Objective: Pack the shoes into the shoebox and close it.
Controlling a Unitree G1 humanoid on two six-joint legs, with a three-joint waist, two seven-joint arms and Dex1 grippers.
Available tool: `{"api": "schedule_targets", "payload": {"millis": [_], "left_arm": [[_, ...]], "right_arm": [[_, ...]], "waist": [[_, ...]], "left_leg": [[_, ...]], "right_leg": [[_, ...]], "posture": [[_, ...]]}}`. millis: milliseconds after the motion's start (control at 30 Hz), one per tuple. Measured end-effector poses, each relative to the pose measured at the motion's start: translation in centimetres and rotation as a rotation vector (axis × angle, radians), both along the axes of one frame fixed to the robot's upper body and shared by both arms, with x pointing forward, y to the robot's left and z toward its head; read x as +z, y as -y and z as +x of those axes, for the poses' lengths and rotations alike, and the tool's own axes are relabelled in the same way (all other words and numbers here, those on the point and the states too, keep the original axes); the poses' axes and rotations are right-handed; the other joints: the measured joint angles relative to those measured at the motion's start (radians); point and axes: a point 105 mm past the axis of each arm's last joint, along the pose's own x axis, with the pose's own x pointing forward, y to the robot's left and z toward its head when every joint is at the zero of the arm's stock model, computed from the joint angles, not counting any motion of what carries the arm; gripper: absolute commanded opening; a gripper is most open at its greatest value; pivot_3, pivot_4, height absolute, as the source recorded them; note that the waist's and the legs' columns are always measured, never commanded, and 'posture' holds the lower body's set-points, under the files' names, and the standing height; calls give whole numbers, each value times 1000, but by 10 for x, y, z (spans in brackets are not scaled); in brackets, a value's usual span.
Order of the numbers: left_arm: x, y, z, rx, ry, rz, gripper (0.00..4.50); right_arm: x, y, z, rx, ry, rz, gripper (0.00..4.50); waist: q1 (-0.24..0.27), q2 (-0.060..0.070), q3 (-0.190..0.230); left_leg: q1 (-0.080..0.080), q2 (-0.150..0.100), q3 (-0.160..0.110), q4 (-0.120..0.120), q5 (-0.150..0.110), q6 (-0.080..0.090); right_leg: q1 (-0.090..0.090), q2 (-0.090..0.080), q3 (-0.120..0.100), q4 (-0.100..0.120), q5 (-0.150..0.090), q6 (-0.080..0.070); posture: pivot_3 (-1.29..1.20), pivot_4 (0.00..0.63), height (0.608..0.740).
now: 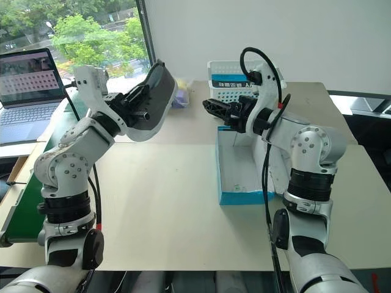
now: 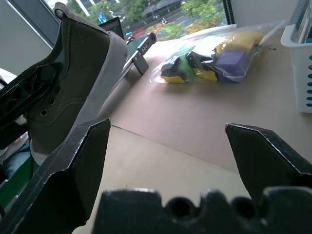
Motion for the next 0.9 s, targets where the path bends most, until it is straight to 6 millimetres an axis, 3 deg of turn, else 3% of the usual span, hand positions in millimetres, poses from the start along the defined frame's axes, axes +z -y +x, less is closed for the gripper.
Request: {"api": "schedule_targets", "payload": {"millis": [200,433,600,867,900], "left_arm": [[-4,37,-5,-114,-8,-44,95],[9,53,-8,-155,18,-81,95],[13,53,-7,-148,20,-102,0],[12,50,-8,-150,9,-87,0],[12,50,-8,-154,7,-84,382]], "right_arm": [[-3,-26,-6,57,-13,29,4500],[7,-45,-11,63,10,75,4500],[9,-45,-9,35,2,115,3191],[13,-42,-10,33,14,146,508],[13,-42,-10,34,14,145,419]], "waist": [[-1,0,0],[-1,0,0],[0,0,0],[-3,0,0],[-3,0,0]], "left_leg": [[0,0,0,0,0,0],[0,0,0,0,0,0],[0,0,0,0,0,0],[0,0,0,0,0,0],[0,0,0,0,0,0]], "right_leg": [[0,0,0,1,0,0],[0,0,0,1,0,0],[0,0,0,1,0,0],[0,0,0,1,0,0],[0,0,0,1,0,0]], "posture": [[0,150,740],[0,150,740],[0,150,740],[0,150,740],[0,150,740]]}}
